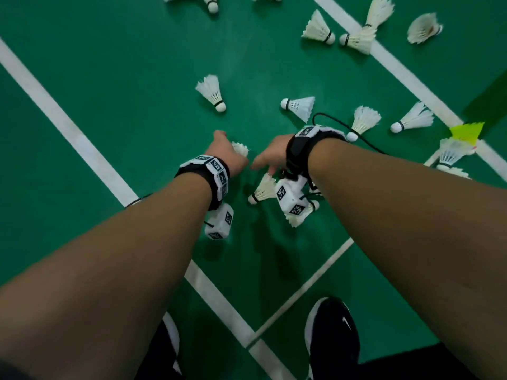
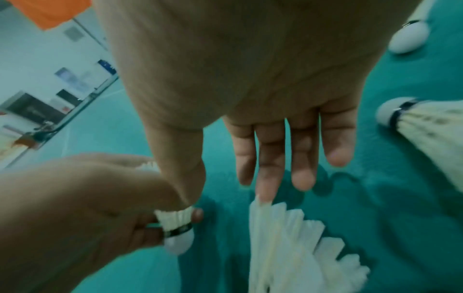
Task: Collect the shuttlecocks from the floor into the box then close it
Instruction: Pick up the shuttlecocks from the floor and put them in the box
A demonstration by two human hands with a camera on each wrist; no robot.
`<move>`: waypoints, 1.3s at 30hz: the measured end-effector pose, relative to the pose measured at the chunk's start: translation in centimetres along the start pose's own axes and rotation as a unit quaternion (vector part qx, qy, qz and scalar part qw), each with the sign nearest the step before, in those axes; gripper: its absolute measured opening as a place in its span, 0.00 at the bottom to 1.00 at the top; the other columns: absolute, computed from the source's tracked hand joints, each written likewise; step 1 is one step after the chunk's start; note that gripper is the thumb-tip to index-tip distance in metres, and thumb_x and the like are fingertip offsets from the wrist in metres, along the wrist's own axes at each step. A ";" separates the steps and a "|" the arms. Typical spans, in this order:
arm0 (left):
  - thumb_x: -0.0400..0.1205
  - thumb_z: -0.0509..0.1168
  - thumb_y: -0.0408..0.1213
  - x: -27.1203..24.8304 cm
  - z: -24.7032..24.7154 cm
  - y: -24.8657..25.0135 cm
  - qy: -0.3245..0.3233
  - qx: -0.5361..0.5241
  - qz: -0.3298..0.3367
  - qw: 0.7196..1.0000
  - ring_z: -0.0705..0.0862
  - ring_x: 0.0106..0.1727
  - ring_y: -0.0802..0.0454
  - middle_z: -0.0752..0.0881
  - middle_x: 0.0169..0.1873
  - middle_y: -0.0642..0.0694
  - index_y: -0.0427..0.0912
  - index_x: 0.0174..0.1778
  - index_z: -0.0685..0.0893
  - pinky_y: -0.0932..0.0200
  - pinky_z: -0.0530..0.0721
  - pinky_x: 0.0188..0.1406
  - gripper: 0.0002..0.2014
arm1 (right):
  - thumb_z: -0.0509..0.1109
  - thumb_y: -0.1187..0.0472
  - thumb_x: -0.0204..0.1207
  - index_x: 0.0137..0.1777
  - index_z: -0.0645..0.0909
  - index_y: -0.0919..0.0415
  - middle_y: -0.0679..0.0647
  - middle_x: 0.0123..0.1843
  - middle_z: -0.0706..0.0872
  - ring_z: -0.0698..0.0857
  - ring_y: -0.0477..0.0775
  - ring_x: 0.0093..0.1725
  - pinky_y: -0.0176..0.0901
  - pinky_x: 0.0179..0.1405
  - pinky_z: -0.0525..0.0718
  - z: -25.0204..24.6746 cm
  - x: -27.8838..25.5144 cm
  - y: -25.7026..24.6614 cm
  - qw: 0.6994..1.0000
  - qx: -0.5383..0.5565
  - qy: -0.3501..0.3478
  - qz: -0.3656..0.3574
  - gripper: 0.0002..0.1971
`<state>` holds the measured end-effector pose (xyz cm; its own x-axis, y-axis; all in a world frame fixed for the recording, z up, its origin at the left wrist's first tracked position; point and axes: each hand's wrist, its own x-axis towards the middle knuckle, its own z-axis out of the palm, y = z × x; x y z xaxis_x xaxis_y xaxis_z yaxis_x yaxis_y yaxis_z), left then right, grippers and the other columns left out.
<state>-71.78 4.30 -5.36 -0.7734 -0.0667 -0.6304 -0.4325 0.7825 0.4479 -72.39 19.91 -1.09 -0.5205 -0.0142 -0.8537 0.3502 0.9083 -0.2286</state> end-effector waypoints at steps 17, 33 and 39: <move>0.71 0.81 0.49 5.3 -1.7 0.7 -0.069 0.306 0.115 0.943 0.87 0.54 0.37 0.85 0.54 0.39 0.40 0.70 0.73 0.42 0.89 0.58 0.36 | 0.67 0.59 0.78 0.37 0.77 0.59 0.56 0.35 0.76 0.77 0.60 0.39 0.46 0.36 0.73 -0.5 4.8 0.9 0.981 -0.060 0.186 0.002 0.09; 0.71 0.87 0.44 2.0 -0.7 4.6 -0.116 0.210 0.203 0.949 0.88 0.62 0.37 0.86 0.67 0.39 0.47 0.83 0.72 0.46 0.90 0.57 0.46 | 0.78 0.60 0.84 0.63 0.84 0.60 0.55 0.38 0.87 0.85 0.53 0.33 0.51 0.43 0.93 -0.5 0.0 0.8 0.918 0.323 0.223 -0.049 0.11; 0.70 0.88 0.40 1.1 -0.8 5.6 -0.128 0.140 0.217 0.957 0.90 0.53 0.39 0.86 0.59 0.40 0.54 0.85 0.67 0.40 0.93 0.56 0.50 | 0.77 0.64 0.84 0.74 0.80 0.65 0.56 0.33 0.83 0.81 0.51 0.29 0.45 0.34 0.88 -1.2 -0.7 2.7 0.898 0.382 0.210 -0.064 0.20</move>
<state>-75.38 8.15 -3.01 -0.6970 0.4292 -0.5745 0.0736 0.8397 0.5381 -71.98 22.87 -0.52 -0.7857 0.2066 -0.5830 0.6155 0.3558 -0.7033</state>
